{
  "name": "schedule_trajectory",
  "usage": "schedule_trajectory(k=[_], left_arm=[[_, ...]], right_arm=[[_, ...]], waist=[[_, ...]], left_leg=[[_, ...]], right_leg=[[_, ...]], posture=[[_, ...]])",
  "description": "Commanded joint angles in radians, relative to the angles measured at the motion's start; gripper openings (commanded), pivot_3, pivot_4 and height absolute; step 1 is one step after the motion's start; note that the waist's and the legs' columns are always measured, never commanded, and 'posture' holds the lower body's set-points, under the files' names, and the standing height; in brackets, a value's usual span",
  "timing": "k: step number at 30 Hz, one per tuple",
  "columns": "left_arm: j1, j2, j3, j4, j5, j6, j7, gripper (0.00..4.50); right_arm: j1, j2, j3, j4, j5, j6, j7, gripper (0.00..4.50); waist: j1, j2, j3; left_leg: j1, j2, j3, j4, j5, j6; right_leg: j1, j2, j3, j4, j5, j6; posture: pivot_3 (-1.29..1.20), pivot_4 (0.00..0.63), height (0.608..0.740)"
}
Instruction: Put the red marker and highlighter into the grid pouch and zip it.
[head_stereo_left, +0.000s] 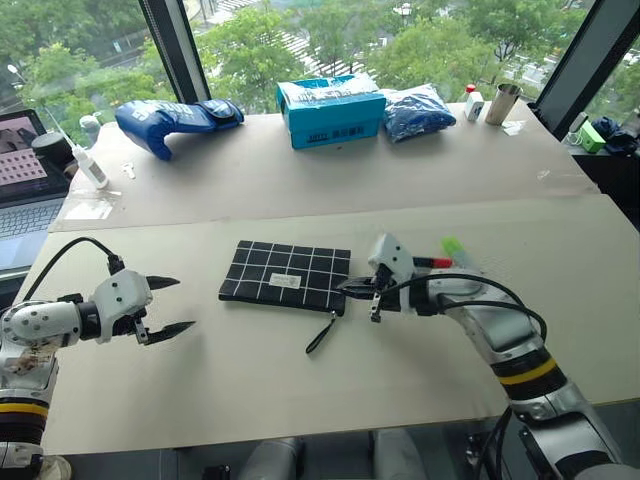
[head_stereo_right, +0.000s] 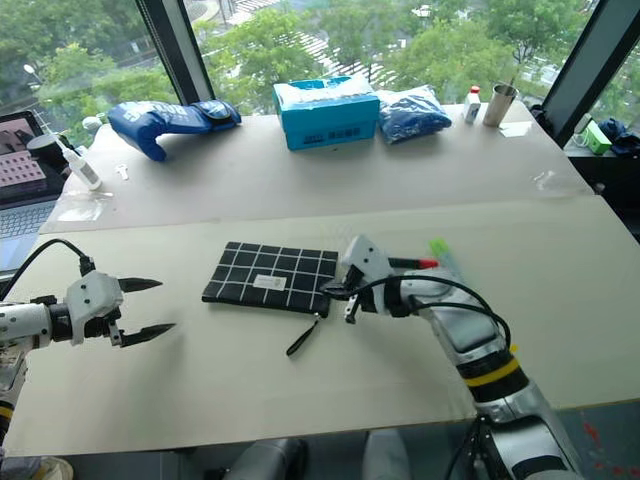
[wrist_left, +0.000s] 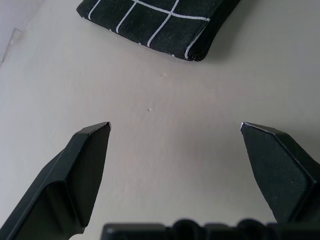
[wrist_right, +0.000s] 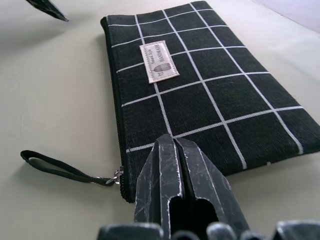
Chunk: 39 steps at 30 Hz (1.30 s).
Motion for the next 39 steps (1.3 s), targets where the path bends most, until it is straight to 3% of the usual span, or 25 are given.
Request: schedule_trajectory(k=[1,9,17,32,33,36,39], left_arm=[[-0.057,-0.002,-0.014,0.046,0.017,-0.084,0.017,4.5],[-0.155,-0.044,-0.109,0.139,0.079,-0.219,0.027,4.5],[-0.303,-0.079,-0.243,0.396,0.251,-0.461,0.122,4.5],[-0.43,-0.177,-0.303,0.592,0.307,-0.673,0.279,4.5],[-0.431,-0.177,-0.304,0.596,0.306,-0.679,0.281,3.97],[-0.434,-0.175,-0.31,0.607,0.304,-0.691,0.281,3.11],[-0.439,-0.172,-0.315,0.62,0.304,-0.702,0.281,1.86]], right_arm=[[-0.04,0.025,0.056,0.015,-0.061,-0.047,0.024,0.04],[-0.093,0.018,0.237,0.166,-0.318,-0.171,0.017,0.04],[-0.118,0.038,0.173,0.189,-0.3,-0.194,0.039,0.04],[-0.062,0.041,0.142,0.132,-0.306,-0.154,0.046,0.04],[-0.061,0.041,0.141,0.131,-0.306,-0.153,0.046,0.0],[-0.06,0.041,0.139,0.129,-0.304,-0.153,0.046,0.0],[-0.058,0.042,0.135,0.125,-0.298,-0.153,0.049,0.0]], waist=[[-0.001,0.0,0.0],[-0.009,-0.002,-0.002],[0.003,-0.001,-0.008],[0.018,-0.002,-0.011],[0.018,-0.002,-0.011],[0.018,-0.002,-0.011],[0.017,-0.002,-0.011]], left_leg=[[0.0,0.0,0.0,0.0,0.0,0.0],[0.002,0.0,0.001,0.0,0.0,0.0],[0.006,0.0,0.004,0.001,0.001,-0.003],[0.009,-0.001,0.01,0.003,0.001,-0.002],[0.009,-0.001,0.01,0.003,0.001,-0.002],[0.009,-0.001,0.01,0.003,0.001,-0.002],[0.009,-0.001,0.01,0.003,0.001,-0.002]], right_leg=[[0.0,0.0,0.0,0.0,0.0,0.0],[0.0,0.0,-0.001,0.002,0.0,0.0],[0.004,0.002,-0.001,0.002,0.004,-0.003],[0.004,0.002,-0.001,0.011,0.004,-0.003],[0.004,0.002,-0.001,0.011,0.004,-0.003],[0.004,0.002,-0.001,0.011,0.004,-0.003],[0.004,0.002,-0.001,0.011,0.004,-0.003]], posture=[[0.0,0.15,0.74],[0.0,0.15,0.74],[0.0,0.15,0.74],[0.0,0.15,0.74],[0.0,0.15,0.74],[0.0,0.15,0.74],[0.0,0.15,0.74]])
